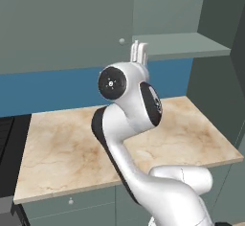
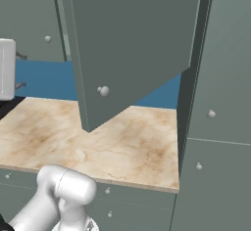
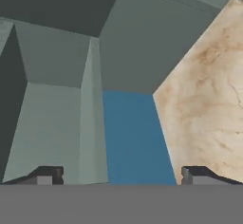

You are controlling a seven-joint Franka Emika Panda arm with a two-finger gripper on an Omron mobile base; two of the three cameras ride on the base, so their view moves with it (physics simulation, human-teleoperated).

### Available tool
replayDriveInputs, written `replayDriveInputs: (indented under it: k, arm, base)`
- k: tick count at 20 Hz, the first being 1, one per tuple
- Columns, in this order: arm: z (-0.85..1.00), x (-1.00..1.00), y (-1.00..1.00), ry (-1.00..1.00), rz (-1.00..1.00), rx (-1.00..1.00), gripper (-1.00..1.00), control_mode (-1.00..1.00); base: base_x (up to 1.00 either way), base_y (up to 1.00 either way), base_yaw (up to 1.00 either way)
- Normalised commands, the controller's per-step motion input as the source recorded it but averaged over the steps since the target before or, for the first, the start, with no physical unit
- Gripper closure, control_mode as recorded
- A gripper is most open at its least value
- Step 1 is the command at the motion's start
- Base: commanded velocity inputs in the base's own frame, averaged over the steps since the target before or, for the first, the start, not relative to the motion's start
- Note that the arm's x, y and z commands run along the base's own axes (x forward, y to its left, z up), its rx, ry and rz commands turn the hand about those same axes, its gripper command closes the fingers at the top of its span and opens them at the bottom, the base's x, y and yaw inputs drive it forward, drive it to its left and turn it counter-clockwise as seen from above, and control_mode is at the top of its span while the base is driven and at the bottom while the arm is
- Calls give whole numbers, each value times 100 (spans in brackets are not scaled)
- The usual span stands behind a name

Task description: Close all open cabinet doors.

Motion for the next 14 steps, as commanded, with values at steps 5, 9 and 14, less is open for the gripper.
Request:
replayDriveInputs:
  k: [5,9,14]
  arm:
    - [0,-43,-42,0,-34,10,-100,-100]
    - [0,-45,-45,0,-29,12,-100,-100]
    - [1,-56,-47,0,-20,12,-100,-100]
  base:
    - [0,0,0]
    - [0,0,0]
    - [0,0,0]
